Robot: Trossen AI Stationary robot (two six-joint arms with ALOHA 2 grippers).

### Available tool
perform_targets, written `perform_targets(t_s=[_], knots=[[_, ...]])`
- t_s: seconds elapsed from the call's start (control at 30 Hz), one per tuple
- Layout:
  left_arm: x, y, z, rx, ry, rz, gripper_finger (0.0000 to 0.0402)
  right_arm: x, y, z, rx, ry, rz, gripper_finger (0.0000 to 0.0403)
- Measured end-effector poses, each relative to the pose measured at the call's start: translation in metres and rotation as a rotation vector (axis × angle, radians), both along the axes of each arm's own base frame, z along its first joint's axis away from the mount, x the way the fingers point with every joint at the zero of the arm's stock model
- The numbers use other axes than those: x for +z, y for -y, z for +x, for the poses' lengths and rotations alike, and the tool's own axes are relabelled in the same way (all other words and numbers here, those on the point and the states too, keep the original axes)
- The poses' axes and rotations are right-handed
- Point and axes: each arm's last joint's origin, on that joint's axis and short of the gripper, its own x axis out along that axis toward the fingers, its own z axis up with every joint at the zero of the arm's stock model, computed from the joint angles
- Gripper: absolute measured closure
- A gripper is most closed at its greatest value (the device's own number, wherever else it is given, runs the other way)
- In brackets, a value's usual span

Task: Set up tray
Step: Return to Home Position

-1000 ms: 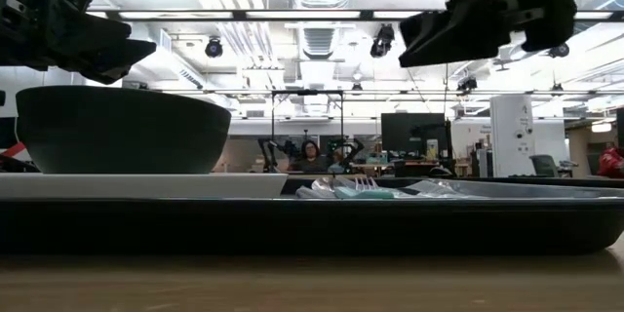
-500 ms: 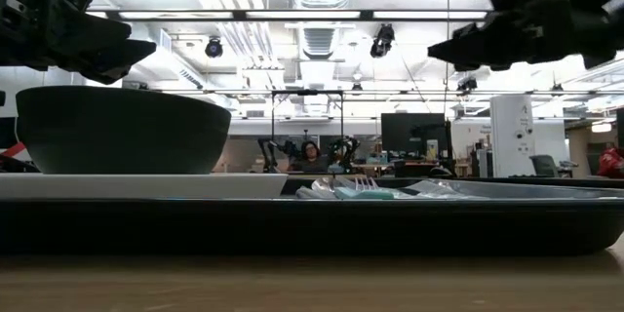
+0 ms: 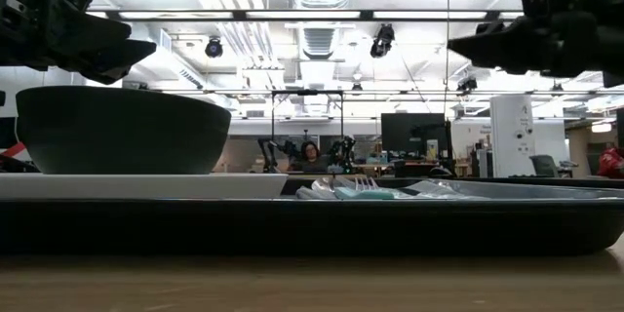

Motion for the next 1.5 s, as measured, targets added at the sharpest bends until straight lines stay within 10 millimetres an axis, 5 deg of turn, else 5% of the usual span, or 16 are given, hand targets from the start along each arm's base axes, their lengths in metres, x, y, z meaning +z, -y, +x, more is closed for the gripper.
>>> perform_targets(t_s=[0.9, 1.1, 1.5], knots=[[0.0, 0.0, 0.0, 0.0, 0.0, 0.0, 0.0204, -0.008, 0.005, -0.038, -0.093, -0.14, 0.087, 0.033], [0.0, 0.0, 0.0, 0.0, 0.0, 0.0, 0.0204, -0.014, 0.009, -0.046, -0.271, -0.199, 0.011, 0.0335], [0.0, 0.0, 0.0, 0.0, 0.0, 0.0, 0.0204, -0.014, 0.008, -0.046, -0.233, -0.199, -0.039, 0.0335]])
